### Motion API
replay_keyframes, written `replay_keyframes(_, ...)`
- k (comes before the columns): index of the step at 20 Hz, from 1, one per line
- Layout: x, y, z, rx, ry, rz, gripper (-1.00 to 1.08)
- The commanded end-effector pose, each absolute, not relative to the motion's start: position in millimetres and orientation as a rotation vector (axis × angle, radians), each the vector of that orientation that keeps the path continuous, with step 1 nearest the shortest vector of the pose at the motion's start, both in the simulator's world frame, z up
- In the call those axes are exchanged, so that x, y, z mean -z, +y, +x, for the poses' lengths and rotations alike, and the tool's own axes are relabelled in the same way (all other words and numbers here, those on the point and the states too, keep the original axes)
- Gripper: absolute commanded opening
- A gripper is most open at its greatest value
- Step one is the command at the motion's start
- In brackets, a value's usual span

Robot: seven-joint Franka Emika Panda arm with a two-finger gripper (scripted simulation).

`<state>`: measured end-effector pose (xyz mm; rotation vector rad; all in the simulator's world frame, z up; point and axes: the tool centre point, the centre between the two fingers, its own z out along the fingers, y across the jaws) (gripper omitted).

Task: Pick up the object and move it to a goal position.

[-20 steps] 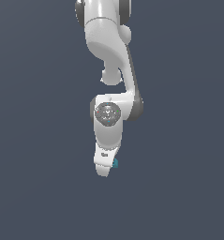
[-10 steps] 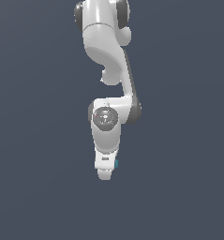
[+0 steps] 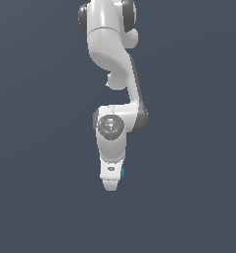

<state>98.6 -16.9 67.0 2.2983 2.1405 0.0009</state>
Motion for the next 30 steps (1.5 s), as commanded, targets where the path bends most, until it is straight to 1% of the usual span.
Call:
replay_keyframes(1,-58,-17,98,0.001,2.142,2.298,1.0)
replay_keyframes(7,-27,-17,97,0.001,2.146,2.295,1.0)
replay_keyframes(13,-22,-17,98,0.0,2.146,2.295,1.0)
replay_keyframes(14,-22,-17,98,0.0,2.146,2.295,-1.0)
replay_keyframes(25,-22,-17,98,0.001,2.146,2.295,-1.0)
replay_keyframes(30,-31,-15,96,0.001,2.146,2.295,-1.0)
